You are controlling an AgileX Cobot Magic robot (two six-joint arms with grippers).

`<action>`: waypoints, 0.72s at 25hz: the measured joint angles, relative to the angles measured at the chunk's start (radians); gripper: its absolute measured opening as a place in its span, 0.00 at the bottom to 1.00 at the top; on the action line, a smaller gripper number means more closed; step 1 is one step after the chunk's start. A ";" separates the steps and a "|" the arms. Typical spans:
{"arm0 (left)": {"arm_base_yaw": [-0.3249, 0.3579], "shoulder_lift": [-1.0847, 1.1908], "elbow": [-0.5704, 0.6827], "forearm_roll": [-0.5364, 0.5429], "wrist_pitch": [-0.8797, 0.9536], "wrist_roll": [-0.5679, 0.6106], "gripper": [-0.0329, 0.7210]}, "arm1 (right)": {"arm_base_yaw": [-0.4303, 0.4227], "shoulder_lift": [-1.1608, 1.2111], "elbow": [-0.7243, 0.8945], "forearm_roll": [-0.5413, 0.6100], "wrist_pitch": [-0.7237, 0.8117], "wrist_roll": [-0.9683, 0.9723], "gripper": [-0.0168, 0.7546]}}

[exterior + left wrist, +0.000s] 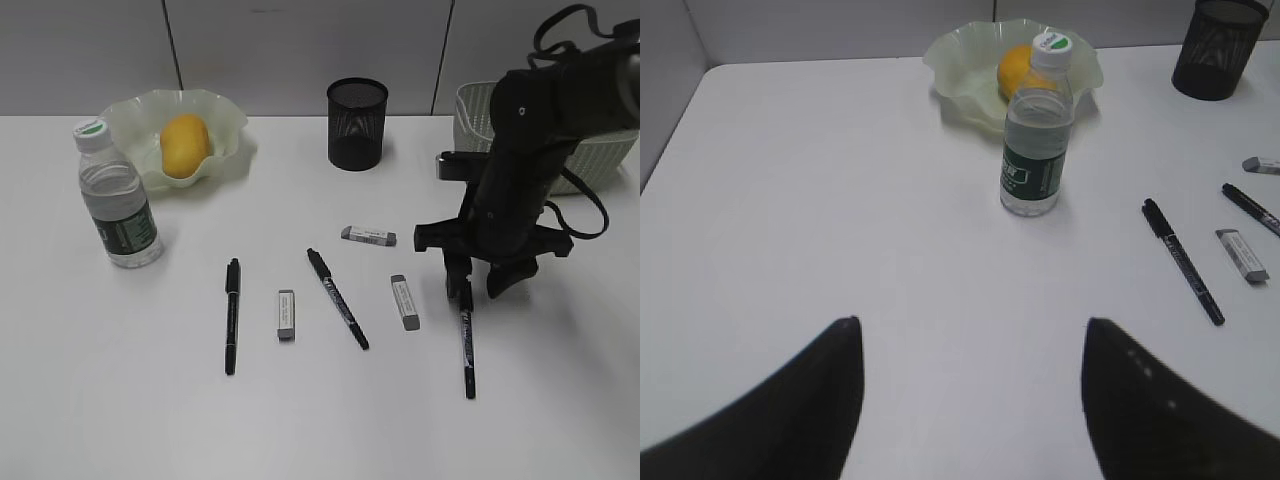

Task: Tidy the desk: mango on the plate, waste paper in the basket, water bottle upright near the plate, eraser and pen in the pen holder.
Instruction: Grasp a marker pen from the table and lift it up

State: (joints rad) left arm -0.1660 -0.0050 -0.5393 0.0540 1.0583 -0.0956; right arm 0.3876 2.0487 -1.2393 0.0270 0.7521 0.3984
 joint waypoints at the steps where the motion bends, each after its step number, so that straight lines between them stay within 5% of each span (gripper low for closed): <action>1: 0.000 0.000 0.000 0.000 0.000 0.000 0.72 | 0.000 0.013 0.000 -0.014 0.006 0.009 0.52; 5: 0.000 0.000 0.000 0.000 0.000 0.000 0.72 | 0.000 0.038 -0.003 -0.020 0.014 0.019 0.43; 8: 0.000 -0.001 0.000 0.000 0.000 0.000 0.72 | 0.001 0.039 -0.003 -0.032 0.007 0.024 0.19; 14: 0.000 -0.001 0.000 0.000 0.000 0.000 0.72 | 0.001 -0.027 0.001 -0.103 -0.113 0.023 0.20; 18: 0.000 -0.001 0.000 0.000 0.000 0.000 0.72 | 0.001 -0.199 0.001 -0.204 -0.412 -0.015 0.20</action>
State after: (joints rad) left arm -0.1660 -0.0058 -0.5393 0.0540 1.0583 -0.0956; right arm 0.3886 1.8500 -1.2387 -0.1770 0.3403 0.3839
